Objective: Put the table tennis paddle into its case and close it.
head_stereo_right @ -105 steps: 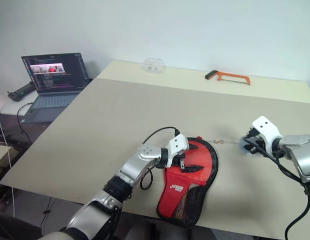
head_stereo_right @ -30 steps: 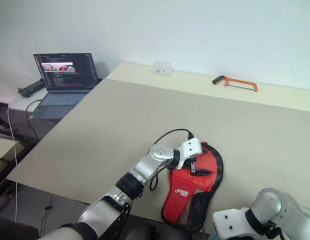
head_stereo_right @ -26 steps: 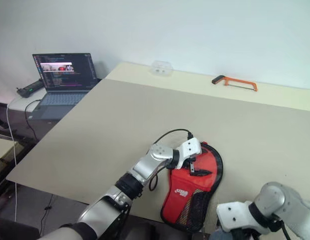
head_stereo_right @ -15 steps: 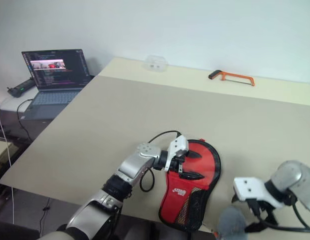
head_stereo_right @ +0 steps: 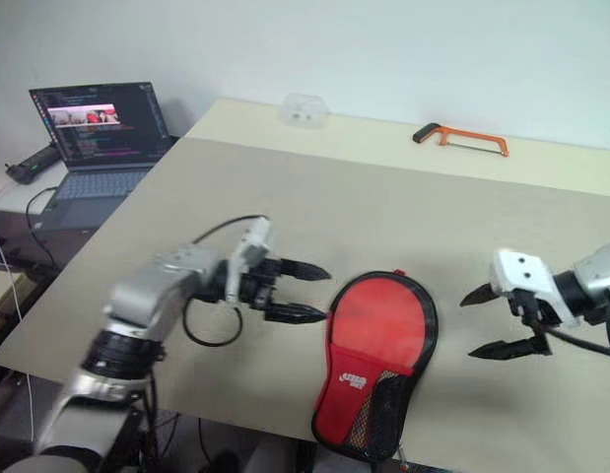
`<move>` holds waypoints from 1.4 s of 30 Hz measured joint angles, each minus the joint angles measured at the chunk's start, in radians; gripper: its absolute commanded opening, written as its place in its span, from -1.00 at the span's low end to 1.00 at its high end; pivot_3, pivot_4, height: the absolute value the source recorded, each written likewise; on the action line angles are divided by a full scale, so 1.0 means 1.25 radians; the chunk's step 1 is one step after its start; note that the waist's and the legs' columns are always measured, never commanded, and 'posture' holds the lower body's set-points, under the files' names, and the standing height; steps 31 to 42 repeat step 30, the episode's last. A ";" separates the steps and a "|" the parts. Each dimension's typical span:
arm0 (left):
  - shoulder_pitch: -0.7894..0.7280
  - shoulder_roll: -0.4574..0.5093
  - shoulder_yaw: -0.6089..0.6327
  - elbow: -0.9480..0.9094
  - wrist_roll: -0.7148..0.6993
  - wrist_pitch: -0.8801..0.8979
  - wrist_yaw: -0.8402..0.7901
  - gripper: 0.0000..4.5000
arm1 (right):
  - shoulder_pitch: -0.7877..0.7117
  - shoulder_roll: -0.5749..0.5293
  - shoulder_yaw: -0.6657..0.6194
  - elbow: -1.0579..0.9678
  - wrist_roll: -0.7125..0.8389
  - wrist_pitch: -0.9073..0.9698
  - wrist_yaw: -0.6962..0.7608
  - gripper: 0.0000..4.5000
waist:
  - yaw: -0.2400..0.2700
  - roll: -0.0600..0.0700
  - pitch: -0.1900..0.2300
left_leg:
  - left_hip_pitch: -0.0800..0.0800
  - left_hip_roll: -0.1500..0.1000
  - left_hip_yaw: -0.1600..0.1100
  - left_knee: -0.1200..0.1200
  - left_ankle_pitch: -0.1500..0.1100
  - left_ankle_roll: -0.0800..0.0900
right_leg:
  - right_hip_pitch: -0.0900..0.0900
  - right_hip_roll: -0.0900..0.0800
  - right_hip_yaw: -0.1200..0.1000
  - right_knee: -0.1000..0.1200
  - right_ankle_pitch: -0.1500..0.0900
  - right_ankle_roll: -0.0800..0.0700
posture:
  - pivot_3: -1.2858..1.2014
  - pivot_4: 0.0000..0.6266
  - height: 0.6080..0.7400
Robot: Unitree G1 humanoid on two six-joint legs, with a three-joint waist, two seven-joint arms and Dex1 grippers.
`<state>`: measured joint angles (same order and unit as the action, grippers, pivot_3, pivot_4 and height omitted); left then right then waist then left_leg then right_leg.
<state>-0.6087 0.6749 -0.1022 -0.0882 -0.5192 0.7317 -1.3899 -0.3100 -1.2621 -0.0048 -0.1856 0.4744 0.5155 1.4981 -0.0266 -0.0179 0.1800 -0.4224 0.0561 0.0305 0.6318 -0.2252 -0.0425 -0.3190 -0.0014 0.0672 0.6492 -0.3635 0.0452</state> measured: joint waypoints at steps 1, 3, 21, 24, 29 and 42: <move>0.007 0.033 0.022 -0.011 -0.017 0.010 -0.012 1.00 | 0.001 0.001 -0.010 0.012 0.013 0.011 0.002 0.99 | 0.000 0.000 0.000 | 0.000 0.000 0.000 0.000 0.000 0.000 | 0.000 0.000 0.000 0.000 0.000 0.000 | 0.03 -0.52 1.00; 0.030 0.098 0.064 -0.025 -0.047 0.022 -0.034 1.00 | 0.010 0.001 -0.031 0.032 0.032 0.032 0.004 0.99 | -0.001 0.001 0.001 | 0.001 0.000 0.000 0.001 0.000 0.000 | 0.000 0.000 0.000 0.001 0.000 0.000 | 0.03 -0.52 1.00; 0.196 0.298 0.278 -0.101 -0.179 0.106 0.009 1.00 | 0.269 0.031 -0.327 -0.027 0.174 0.174 0.001 0.99 | -0.002 0.001 0.006 | 0.002 0.003 0.001 0.009 -0.002 0.003 | -0.002 0.000 0.001 0.014 -0.001 -0.001 | 0.03 -0.52 1.00; 0.202 0.300 0.278 -0.089 -0.175 0.097 0.021 1.00 | 0.258 0.044 -0.327 -0.057 0.201 0.198 -0.023 0.99 | -0.003 0.001 0.006 | 0.002 0.003 0.001 0.010 -0.002 0.003 | -0.002 0.001 0.001 0.015 0.000 -0.001 | 0.03 -0.52 1.00; 0.210 0.319 0.282 -0.090 -0.179 0.095 0.024 1.00 | 0.206 0.044 -0.320 -0.066 0.227 0.222 -0.032 0.99 | -0.004 0.000 0.007 | 0.001 0.003 0.003 0.010 -0.002 0.003 | -0.007 0.001 0.003 0.020 -0.001 -0.001 | 0.03 -0.52 1.00; 0.222 0.323 0.287 -0.091 -0.179 0.095 0.025 1.00 | 0.203 0.044 -0.317 -0.066 0.229 0.223 -0.033 0.99 | -0.004 0.000 0.007 | 0.001 0.003 0.003 0.010 -0.002 0.003 | -0.007 0.001 0.003 0.020 -0.001 -0.002 | 0.03 -0.52 1.00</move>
